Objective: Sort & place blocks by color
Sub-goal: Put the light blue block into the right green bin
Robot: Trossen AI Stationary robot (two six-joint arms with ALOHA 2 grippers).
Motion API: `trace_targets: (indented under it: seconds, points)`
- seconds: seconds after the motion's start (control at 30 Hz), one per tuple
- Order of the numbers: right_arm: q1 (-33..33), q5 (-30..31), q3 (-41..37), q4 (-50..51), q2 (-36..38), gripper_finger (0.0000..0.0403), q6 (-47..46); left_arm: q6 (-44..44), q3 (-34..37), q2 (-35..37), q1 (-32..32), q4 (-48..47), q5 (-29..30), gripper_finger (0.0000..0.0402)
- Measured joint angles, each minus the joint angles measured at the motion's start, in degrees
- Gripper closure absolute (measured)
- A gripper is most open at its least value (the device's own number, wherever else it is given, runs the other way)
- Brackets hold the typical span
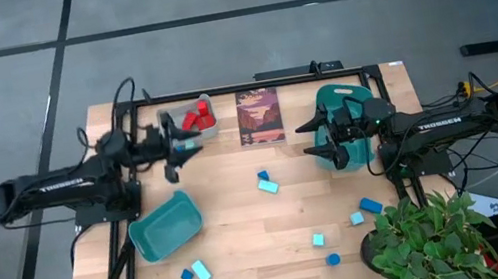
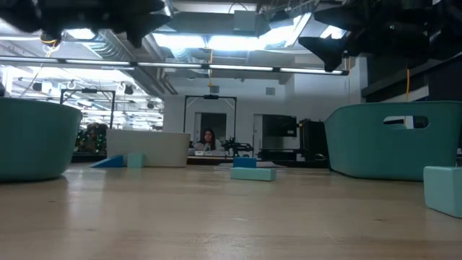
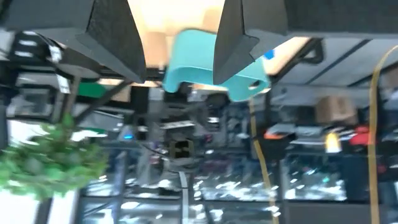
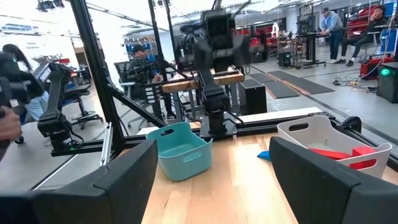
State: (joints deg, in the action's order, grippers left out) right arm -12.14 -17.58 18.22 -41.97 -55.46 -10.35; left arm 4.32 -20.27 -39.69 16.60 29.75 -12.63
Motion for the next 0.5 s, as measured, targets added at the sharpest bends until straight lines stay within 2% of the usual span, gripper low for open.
trace_targets:
  seconds: [0.23, 0.5]
  points:
    - [0.0, 0.0, 0.0, -0.2, 0.0, 0.0092, 0.2, 0.0, 10.0, 0.0, -3.4, 13.1, -3.2, 0.0221]
    - [0.0, 0.0, 0.0, -0.2, 0.0, 0.0092, 1.2, 0.0, 11.1, 0.0, -3.9, 16.9, -1.0, 0.0221]
